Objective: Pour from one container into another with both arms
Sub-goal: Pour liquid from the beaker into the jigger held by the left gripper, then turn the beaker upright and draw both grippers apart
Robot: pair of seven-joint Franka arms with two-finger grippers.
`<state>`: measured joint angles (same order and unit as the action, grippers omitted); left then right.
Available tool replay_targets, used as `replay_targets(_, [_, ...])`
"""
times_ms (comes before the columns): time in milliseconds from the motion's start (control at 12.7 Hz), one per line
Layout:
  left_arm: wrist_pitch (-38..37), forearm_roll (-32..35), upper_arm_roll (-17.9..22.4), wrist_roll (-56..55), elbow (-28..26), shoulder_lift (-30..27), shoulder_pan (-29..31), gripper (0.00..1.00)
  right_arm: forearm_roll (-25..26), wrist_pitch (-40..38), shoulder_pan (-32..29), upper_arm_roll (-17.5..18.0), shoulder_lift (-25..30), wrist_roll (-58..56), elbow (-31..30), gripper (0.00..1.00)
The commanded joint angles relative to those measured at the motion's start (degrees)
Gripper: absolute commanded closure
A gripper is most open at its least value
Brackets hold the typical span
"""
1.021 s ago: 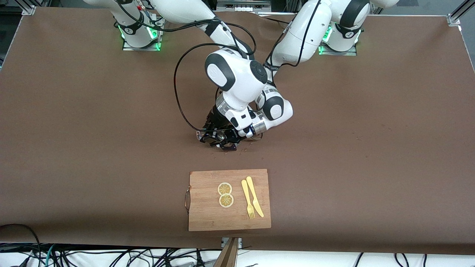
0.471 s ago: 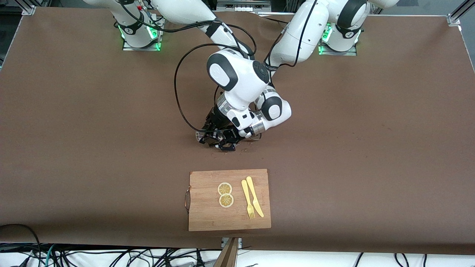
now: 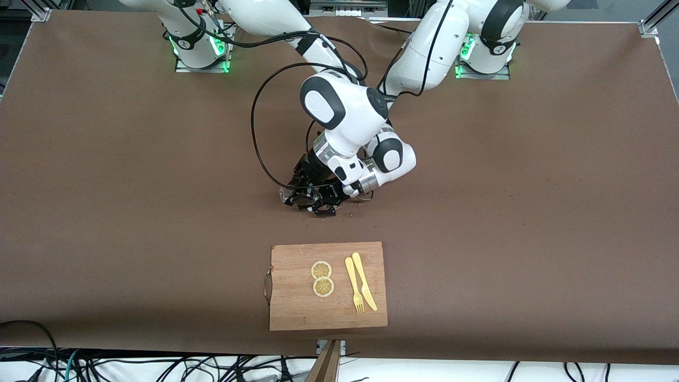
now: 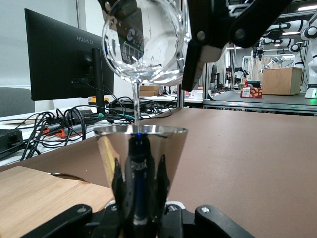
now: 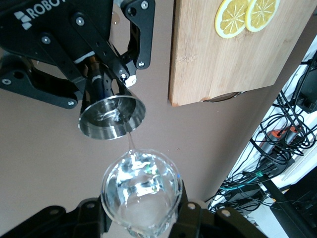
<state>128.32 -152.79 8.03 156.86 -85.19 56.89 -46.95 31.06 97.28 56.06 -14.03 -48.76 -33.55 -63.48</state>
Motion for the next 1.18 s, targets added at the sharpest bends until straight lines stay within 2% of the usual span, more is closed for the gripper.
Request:
replay_targets(0, [0.79, -14.20, 1.02, 8.73, 1.69, 1.29, -1.92, 1.00, 0.93, -1.65, 0.63, -0.73, -1.43, -0.11, 2.58, 0.91])
replay_targets(393, [0.79, -14.20, 1.02, 8.73, 1.69, 1.29, -2.01, 1.00, -0.21, -1.56, -0.07, 0.05, -0.29, -0.11, 2.58, 0.91])
replay_targets(864, [0.62, -14.02, 0.67, 8.73, 1.43, 0.24, -0.08, 1.00, -16.88, 1.94, -7.09, 0.94, 3.06, -4.14, 2.49, 0.90])
replay_targets(1100, [0.79, -13.41, -0.21, 8.55, 0.73, -1.43, 2.64, 1.00, -32.68, 4.58, -14.20, 0.85, 3.76, -10.36, 2.05, 0.90])
